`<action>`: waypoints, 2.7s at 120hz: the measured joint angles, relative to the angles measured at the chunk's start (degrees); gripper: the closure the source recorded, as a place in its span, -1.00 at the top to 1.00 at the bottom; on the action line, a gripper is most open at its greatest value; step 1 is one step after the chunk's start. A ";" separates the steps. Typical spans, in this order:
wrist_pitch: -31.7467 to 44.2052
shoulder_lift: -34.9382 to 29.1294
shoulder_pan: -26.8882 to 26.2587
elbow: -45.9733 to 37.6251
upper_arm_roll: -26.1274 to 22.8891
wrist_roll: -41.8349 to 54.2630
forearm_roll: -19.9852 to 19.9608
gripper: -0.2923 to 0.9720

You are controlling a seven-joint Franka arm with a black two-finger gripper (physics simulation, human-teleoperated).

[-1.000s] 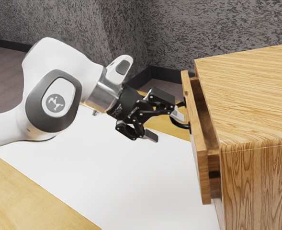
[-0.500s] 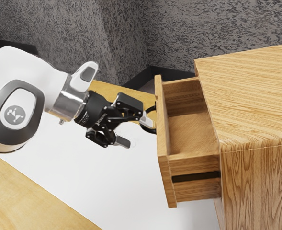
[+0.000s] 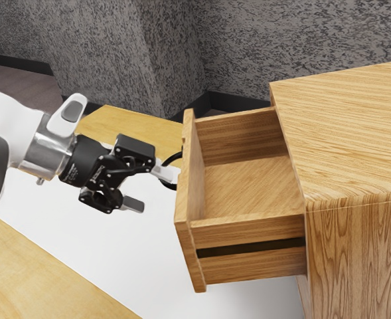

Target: Pull the drawer handle with one arm to open the drawer

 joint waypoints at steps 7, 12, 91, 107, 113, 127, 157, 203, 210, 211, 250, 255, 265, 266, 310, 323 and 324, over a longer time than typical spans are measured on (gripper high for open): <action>-0.32 -0.98 0.34 -0.85 -0.19 -0.14 0.70 0.53; -0.54 -1.68 0.68 -1.38 -0.26 -0.25 1.05 0.53; -0.50 -0.25 2.47 -0.62 -2.82 -2.31 3.66 0.53; -0.52 -1.70 2.78 -1.27 -2.74 -2.74 3.54 0.53; -0.67 -2.41 2.87 -1.75 -2.69 -2.87 3.52 0.53; -1.21 -4.12 3.08 -2.88 -2.54 -3.19 3.68 0.53; -2.09 -5.32 3.92 -3.31 -2.87 -4.12 4.51 0.53; 0.07 -2.19 5.66 -0.09 -3.29 -5.19 6.25 0.53; 0.57 -1.62 5.42 0.16 -3.28 -5.32 5.99 0.53; 0.64 -1.49 5.38 0.23 -3.28 -5.34 5.96 0.53; 2.11 0.48 3.38 -0.18 -3.41 -6.66 4.64 0.53; 2.11 0.50 3.38 -0.44 -3.38 -6.84 4.62 0.53; 2.00 0.50 3.51 -0.87 -3.30 -7.23 4.59 0.53; 1.99 0.50 3.53 -0.90 -3.30 -7.27 4.59 0.53; 0.64 -0.52 4.62 -2.38 -3.23 -9.23 4.31 0.53; -0.32 -1.47 5.39 -2.84 -3.17 -9.88 4.53 0.53; -0.40 -1.55 5.47 -2.92 -3.17 -9.93 4.51 0.53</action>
